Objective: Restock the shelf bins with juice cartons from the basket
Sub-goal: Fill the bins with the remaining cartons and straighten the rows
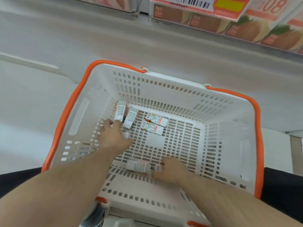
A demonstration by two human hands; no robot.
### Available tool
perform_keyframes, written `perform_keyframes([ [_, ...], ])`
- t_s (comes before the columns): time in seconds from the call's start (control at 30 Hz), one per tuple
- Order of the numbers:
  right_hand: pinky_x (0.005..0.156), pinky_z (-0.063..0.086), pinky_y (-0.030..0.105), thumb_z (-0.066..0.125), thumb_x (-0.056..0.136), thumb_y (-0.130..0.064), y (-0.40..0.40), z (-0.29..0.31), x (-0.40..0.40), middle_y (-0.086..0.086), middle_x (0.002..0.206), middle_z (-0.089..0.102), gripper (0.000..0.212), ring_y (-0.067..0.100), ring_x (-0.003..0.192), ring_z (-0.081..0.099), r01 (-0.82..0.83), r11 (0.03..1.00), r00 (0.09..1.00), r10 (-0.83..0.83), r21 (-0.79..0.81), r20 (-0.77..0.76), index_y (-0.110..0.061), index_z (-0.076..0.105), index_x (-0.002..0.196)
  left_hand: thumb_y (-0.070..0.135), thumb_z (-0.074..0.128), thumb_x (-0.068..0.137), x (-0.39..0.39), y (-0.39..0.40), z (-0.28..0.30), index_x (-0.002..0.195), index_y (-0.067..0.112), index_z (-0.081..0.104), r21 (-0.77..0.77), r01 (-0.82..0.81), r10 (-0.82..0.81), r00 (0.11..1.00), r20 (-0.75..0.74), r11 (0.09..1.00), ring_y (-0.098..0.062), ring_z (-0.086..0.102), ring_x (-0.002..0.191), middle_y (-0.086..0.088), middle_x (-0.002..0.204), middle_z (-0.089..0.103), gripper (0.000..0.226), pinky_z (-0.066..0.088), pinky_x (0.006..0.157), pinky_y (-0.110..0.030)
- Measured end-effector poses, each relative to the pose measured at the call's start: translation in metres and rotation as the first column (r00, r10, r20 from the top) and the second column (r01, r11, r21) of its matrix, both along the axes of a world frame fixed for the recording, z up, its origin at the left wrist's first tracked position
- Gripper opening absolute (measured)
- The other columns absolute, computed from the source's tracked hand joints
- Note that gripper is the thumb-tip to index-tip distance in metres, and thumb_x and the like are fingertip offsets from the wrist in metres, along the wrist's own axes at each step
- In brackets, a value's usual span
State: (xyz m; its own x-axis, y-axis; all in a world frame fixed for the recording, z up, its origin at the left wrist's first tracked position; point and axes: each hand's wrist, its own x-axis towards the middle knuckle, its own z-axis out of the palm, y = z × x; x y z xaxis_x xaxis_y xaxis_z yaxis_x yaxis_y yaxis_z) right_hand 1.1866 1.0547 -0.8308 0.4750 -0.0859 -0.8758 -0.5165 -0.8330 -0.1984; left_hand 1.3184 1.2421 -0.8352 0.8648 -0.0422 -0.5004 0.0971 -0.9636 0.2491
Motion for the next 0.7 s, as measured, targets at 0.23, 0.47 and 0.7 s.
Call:
perform_keyframes([
  [0.23,0.049,0.044,0.021,0.050,0.085,-0.064,-0.052,0.074,0.040,0.003,0.062,0.060,0.051,0.017,0.050,0.056,0.611,0.710,0.791,-0.561,0.351,-0.243,-0.014,0.060,0.082,0.037,0.058,0.073,0.019,-0.010,0.080,0.092,0.012,0.061,-0.390,-0.747,0.279,0.594,-0.755,0.538,-0.029,0.061,0.065,-0.013,0.078,0.067,0.032,0.042,0.061,-0.032],
  [0.47,0.040,0.034,0.016,0.048,0.081,-0.078,-0.060,0.175,0.072,0.003,0.063,0.057,0.060,0.016,0.048,0.056,0.565,0.608,0.765,-0.639,0.557,-0.079,-0.021,0.060,0.065,0.045,0.042,0.084,0.027,-0.036,0.175,0.083,0.016,0.062,-0.586,-0.682,0.073,0.677,-0.733,0.437,-0.035,0.065,0.081,-0.019,0.092,0.070,0.035,0.051,0.080,-0.048],
  [0.7,0.041,0.019,0.019,0.073,0.079,-0.019,-0.073,0.281,0.087,0.003,0.061,0.052,0.018,0.011,0.044,0.036,0.280,0.718,0.908,-0.414,0.637,0.067,-0.015,0.055,0.080,0.028,0.045,0.086,0.044,-0.042,0.286,0.054,0.009,0.052,-0.714,-0.487,-0.068,0.801,-0.595,0.503,-0.024,0.049,0.044,-0.011,0.055,0.052,0.038,0.042,0.058,-0.029],
])
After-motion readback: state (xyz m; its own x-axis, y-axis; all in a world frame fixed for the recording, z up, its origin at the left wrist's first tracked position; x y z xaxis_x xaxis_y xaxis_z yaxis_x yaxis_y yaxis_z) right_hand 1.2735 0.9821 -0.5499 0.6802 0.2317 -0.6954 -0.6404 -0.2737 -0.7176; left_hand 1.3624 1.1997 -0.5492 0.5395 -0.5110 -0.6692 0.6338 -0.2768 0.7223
